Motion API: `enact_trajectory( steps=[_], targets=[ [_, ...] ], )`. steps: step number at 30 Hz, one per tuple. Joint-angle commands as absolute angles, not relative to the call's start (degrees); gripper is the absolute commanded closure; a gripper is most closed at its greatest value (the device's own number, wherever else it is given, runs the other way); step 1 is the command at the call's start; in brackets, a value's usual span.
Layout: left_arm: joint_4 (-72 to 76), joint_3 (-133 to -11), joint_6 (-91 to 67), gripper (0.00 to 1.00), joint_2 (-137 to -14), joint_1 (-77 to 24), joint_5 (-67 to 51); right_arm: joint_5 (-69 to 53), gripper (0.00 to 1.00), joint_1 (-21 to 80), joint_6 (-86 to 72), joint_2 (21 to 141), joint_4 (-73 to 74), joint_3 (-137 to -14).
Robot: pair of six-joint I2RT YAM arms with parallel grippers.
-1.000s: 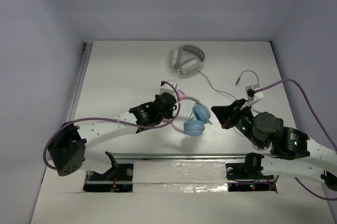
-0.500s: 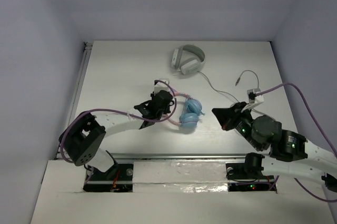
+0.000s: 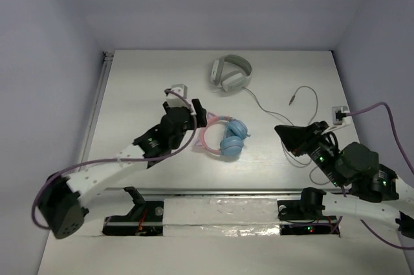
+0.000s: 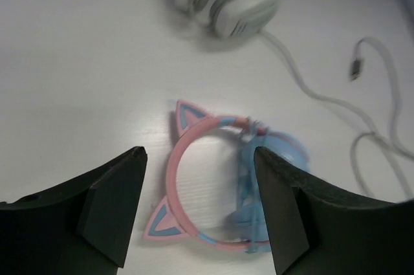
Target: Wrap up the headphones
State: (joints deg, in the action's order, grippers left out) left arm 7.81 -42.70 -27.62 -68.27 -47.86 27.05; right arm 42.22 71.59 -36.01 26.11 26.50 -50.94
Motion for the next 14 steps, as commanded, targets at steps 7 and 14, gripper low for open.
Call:
enact_trajectory(
  steps=[7,14],
  targets=[
    [1.3,-47.1,-26.4,0.1,-38.8,-47.5,24.8,50.4,0.0,71.4,-34.7,20.1,26.0,-55.9],
    [0.1,-47.5,-25.4,0.08,-36.3,-47.5,21.5,49.1,0.0,71.4,-33.8,22.1,23.6,-55.2]
  ],
)
